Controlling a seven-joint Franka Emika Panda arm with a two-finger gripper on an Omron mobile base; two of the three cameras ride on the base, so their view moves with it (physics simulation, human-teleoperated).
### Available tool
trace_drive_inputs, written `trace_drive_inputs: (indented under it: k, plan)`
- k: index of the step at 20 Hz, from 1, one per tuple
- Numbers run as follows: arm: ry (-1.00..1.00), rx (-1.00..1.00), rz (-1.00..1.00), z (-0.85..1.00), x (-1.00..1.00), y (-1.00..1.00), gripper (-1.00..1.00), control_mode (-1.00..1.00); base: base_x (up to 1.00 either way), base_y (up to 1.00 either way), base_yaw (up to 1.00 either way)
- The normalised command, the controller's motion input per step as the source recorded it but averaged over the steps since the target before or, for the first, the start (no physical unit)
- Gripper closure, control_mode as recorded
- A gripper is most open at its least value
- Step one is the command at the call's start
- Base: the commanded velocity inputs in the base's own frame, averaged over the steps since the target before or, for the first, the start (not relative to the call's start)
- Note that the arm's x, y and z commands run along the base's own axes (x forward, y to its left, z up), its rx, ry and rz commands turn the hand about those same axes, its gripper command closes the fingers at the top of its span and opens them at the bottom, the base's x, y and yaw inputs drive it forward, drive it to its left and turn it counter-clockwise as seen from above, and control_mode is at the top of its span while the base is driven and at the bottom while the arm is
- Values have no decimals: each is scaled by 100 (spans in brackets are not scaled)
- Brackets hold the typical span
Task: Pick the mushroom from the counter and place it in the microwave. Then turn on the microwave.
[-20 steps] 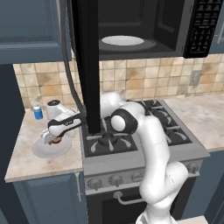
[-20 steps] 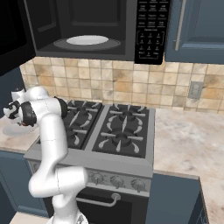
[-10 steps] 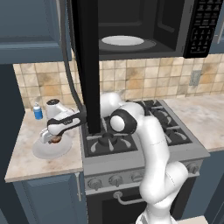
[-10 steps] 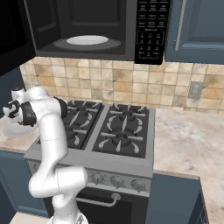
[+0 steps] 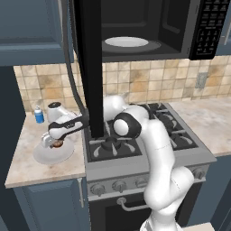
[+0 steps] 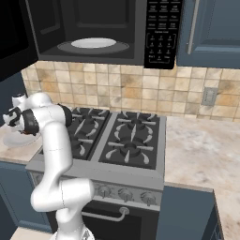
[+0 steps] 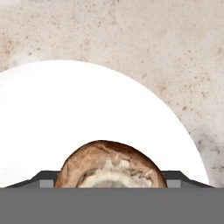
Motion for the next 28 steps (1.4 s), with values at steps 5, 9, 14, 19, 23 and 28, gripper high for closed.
trace_drive_inputs:
  k: [5, 9, 14, 19, 23, 28]
  plan:
    - [0, -1, 0, 18, -2, -3, 100, -100, 0, 0, 0]
    - [0, 0, 0, 22, 0, -4, 100, -100, 0, 0, 0]
    - [0, 0, 0, 4, 1, -6, 100, -100, 0, 0, 0]
    - [0, 0, 0, 0, 1, -16, 100, -100, 0, 0, 0]
    - [0, 0, 0, 2, 0, -17, 100, -100, 0, 0, 0]
    - [0, 0, 0, 3, 0, -20, 100, -100, 0, 0, 0]
